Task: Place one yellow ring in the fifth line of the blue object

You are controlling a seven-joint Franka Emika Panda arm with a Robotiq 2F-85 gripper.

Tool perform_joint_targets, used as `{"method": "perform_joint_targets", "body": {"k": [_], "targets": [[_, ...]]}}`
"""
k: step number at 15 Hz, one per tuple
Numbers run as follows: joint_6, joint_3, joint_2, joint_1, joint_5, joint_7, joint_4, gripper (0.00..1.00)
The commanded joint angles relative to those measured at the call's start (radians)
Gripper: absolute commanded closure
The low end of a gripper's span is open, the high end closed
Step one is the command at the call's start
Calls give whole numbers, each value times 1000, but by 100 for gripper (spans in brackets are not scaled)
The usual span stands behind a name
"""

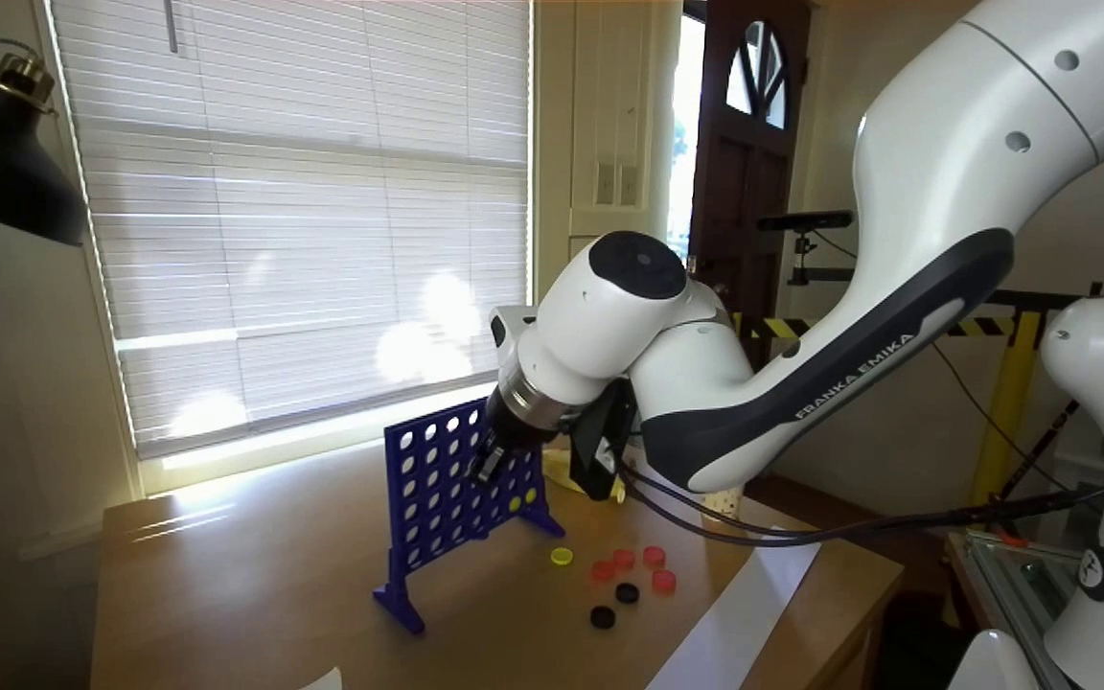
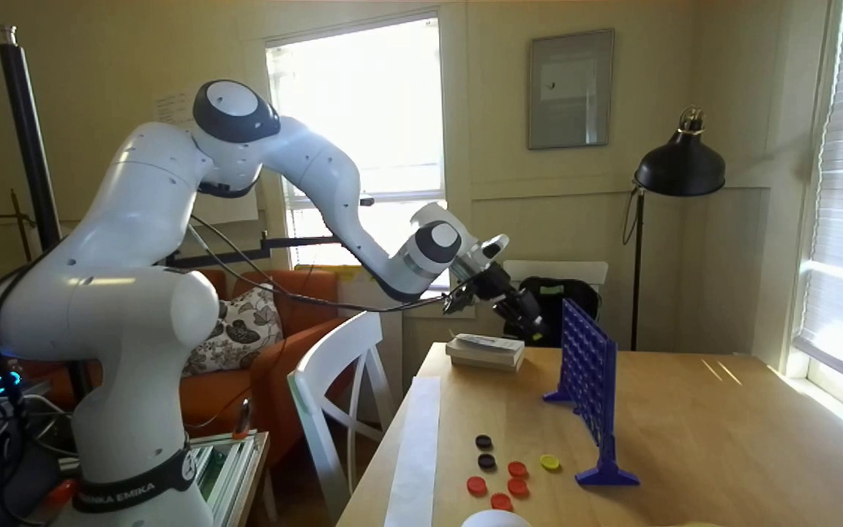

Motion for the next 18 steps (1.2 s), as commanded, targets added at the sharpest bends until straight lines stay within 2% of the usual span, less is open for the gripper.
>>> {"method": "perform_joint_targets", "body": {"k": [1, 4, 8, 11, 14, 15, 16, 18], "targets": [[48, -110, 58, 112, 40, 15, -65, 90], [109, -174, 116, 176, 89, 8, -109, 90], [180, -222, 191, 243, 200, -23, -165, 90], [239, -233, 231, 271, 291, -42, -214, 90], [293, -211, 236, 260, 387, -70, -254, 90], [313, -188, 214, 236, 409, -86, -256, 90], [268, -192, 214, 244, 419, -114, -231, 65], [286, -184, 212, 236, 441, -120, -246, 65]]}}
